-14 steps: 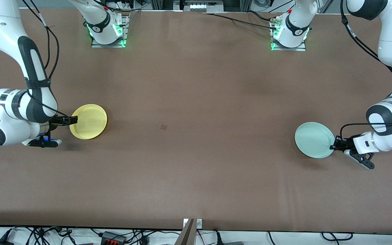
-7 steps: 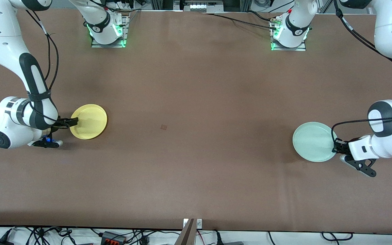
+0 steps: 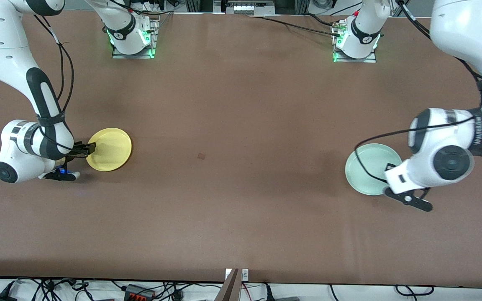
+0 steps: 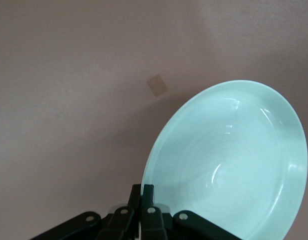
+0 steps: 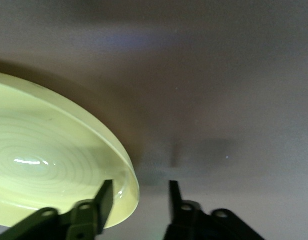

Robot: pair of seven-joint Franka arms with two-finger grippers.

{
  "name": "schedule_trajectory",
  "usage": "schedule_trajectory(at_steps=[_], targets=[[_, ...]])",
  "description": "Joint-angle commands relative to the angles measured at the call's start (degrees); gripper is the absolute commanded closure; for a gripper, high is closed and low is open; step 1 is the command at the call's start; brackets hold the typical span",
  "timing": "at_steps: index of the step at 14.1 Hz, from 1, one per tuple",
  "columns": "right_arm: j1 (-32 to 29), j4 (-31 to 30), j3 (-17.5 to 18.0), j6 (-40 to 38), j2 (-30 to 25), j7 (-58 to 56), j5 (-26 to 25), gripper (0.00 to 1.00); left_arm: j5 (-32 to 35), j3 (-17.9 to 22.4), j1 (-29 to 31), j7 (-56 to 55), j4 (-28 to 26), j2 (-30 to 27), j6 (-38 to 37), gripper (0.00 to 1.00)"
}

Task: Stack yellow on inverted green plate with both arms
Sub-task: 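Lift the green plate with the left gripper and flip it over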

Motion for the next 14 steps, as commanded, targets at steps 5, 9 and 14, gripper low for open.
schedule_trajectory(at_steps=[5,9,14], targets=[[-0.62,0.49,0.57,-0.48,-0.1,-1.98,0.45,1.0,8.32,0.65,-13.93,-25.12,-0.65,-1.18,-11.15,0.99],[-0.44,0.84,0.83,-3.89,-3.07,-3.04,0.45,1.0,9.55,0.74,-22.99,-45.59,-0.74,0.56,-16.77,0.99],[0.08,3.73,1.01,-6.97,-8.27,-5.85,0.45,1.0,17.02,0.83,-31.17,-58.18,-0.91,5.22,-21.71,0.99]])
